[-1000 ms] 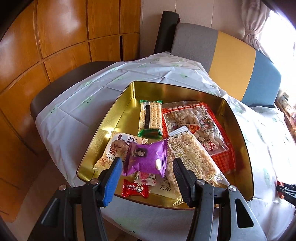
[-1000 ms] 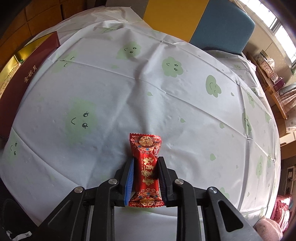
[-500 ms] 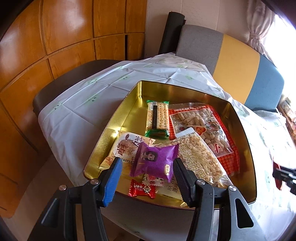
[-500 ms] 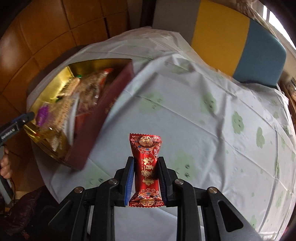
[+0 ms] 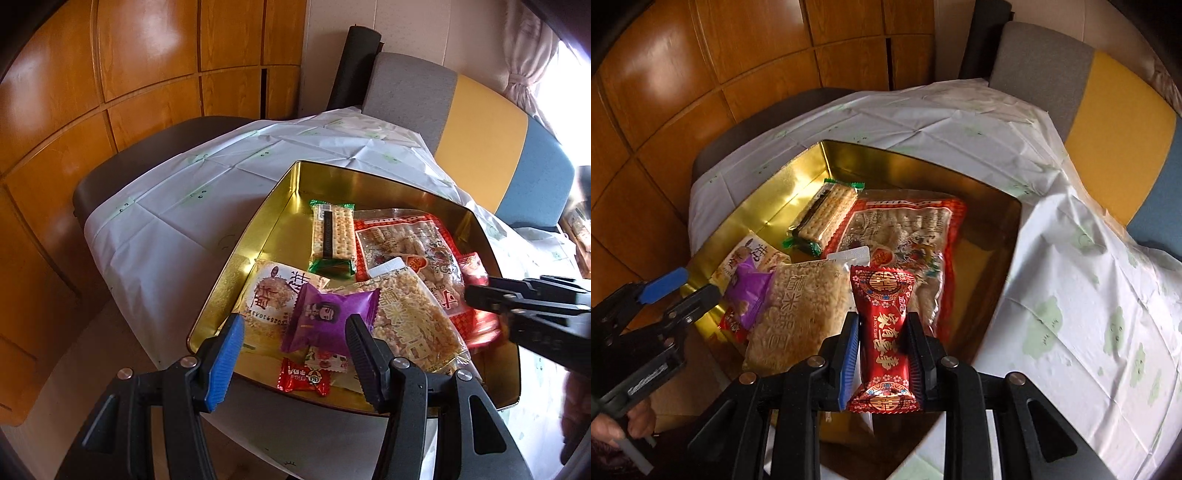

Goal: Organize snacks

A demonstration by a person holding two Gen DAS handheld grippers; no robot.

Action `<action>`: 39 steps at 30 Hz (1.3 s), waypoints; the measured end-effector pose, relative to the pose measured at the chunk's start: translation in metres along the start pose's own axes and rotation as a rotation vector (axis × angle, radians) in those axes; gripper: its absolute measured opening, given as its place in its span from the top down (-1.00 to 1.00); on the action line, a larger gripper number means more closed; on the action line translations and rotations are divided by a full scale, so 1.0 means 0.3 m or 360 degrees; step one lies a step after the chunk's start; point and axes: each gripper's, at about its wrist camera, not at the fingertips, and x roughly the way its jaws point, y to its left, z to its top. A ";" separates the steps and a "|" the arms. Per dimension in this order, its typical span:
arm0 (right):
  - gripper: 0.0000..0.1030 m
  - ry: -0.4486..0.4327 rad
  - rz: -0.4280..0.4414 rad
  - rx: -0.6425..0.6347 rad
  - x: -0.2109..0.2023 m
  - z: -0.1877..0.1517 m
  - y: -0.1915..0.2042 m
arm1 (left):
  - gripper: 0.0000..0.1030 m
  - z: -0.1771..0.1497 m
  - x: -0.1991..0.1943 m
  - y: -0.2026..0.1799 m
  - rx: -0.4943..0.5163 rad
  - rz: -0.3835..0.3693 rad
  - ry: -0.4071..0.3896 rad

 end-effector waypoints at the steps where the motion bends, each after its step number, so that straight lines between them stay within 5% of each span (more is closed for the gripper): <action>1: 0.49 0.0005 -0.0011 -0.0010 0.021 0.004 0.006 | -0.12 0.000 0.001 0.003 -0.0002 0.0001 0.0002; 10: 0.43 0.0051 -0.0072 0.0010 0.069 -0.027 -0.007 | -0.12 -0.003 -0.007 -0.003 -0.0009 0.0008 0.0001; 22: 0.26 -0.0222 -0.0220 0.0164 -0.070 -0.131 0.034 | -0.12 -0.037 -0.079 -0.043 0.0036 0.0045 -0.0107; 26: 0.19 -0.0358 -0.0311 0.0284 -0.139 -0.200 0.044 | -0.28 -0.062 -0.114 -0.066 0.0052 0.0014 -0.0163; 39: 0.19 -0.0423 -0.0422 0.0441 -0.204 -0.334 0.029 | -0.36 -0.097 -0.164 -0.144 0.0142 -0.0031 -0.0225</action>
